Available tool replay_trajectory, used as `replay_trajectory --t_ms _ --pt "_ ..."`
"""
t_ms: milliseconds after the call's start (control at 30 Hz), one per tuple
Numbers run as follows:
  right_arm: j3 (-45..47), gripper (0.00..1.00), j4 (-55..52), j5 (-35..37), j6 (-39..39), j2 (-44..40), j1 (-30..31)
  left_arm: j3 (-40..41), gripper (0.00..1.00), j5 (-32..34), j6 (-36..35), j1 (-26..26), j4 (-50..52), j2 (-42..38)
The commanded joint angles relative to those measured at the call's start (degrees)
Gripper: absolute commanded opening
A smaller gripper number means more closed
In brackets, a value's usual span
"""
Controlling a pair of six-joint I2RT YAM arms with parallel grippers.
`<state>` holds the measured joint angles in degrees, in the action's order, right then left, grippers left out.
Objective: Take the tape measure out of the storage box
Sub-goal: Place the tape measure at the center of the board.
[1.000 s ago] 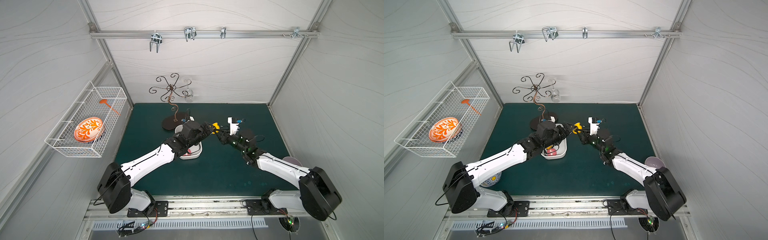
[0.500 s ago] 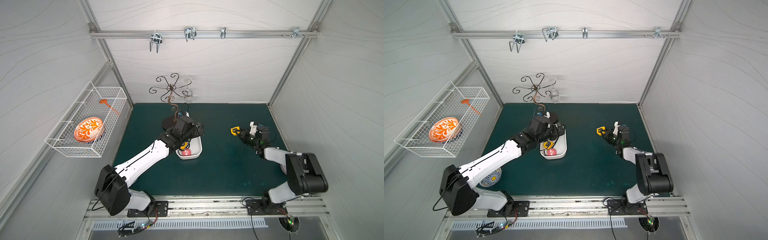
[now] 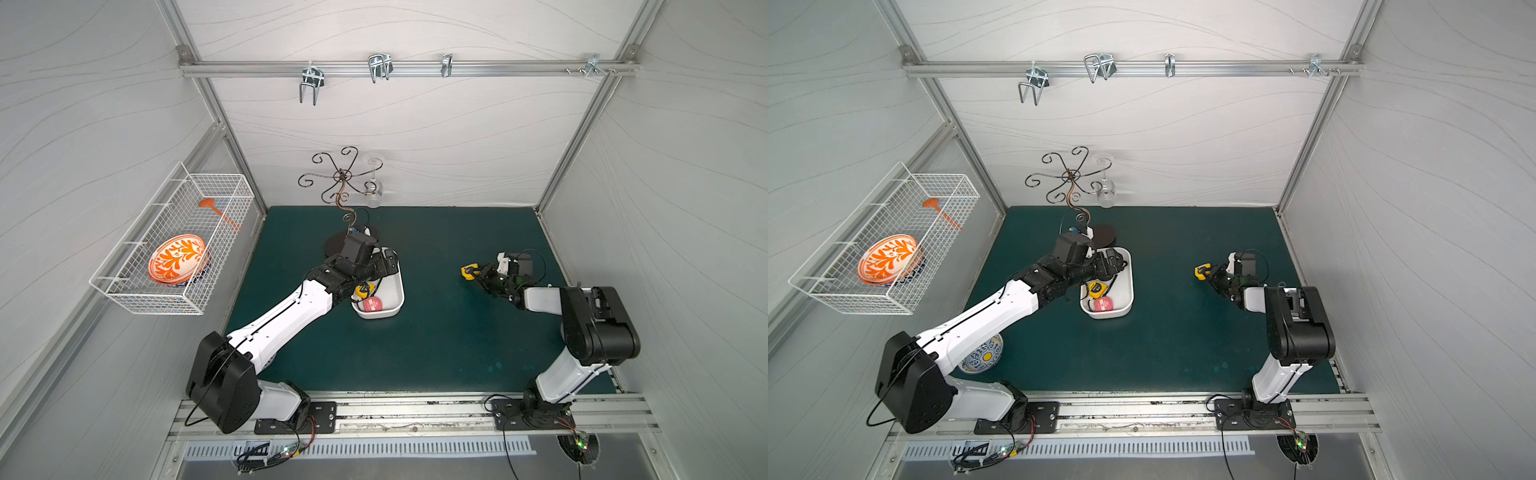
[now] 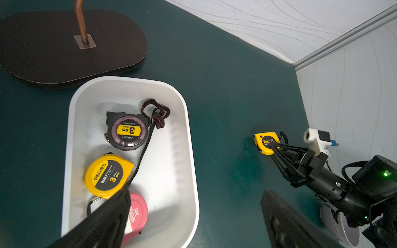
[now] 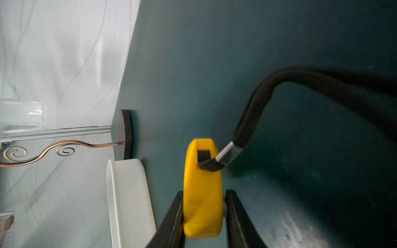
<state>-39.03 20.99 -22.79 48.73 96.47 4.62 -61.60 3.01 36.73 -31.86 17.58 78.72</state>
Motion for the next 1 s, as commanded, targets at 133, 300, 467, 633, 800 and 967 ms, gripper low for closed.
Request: replay_trajectory --t_ms 133,300,467,633,800,967 --pt "-2.5 0.29 -5.4 0.7 -2.1 0.9 -0.2 -1.2 1.0 -1.4 -0.9 0.2 -0.2 0.3" --pt "-2.6 0.57 -8.3 2.1 -3.3 -1.3 0.0 -2.9 1.0 -1.1 -2.0 0.6 2.7 1.9" --pt "-3.1 0.81 -12.2 2.4 -4.2 -2.8 0.3 -5.9 1.0 -0.5 -4.2 1.1 7.2 4.9" --pt "-3.7 0.99 -18.0 4.4 -6.8 -6.6 2.5 -11.1 1.0 1.9 -8.1 1.8 14.3 9.7" --pt "-3.6 0.99 -24.0 6.5 -8.0 -12.3 5.4 -17.8 1.0 4.0 -10.9 2.6 21.7 16.6" --pt "-3.3 0.99 -31.0 7.5 -10.8 -20.2 7.4 -25.7 0.96 5.7 -14.4 3.3 28.1 24.2"
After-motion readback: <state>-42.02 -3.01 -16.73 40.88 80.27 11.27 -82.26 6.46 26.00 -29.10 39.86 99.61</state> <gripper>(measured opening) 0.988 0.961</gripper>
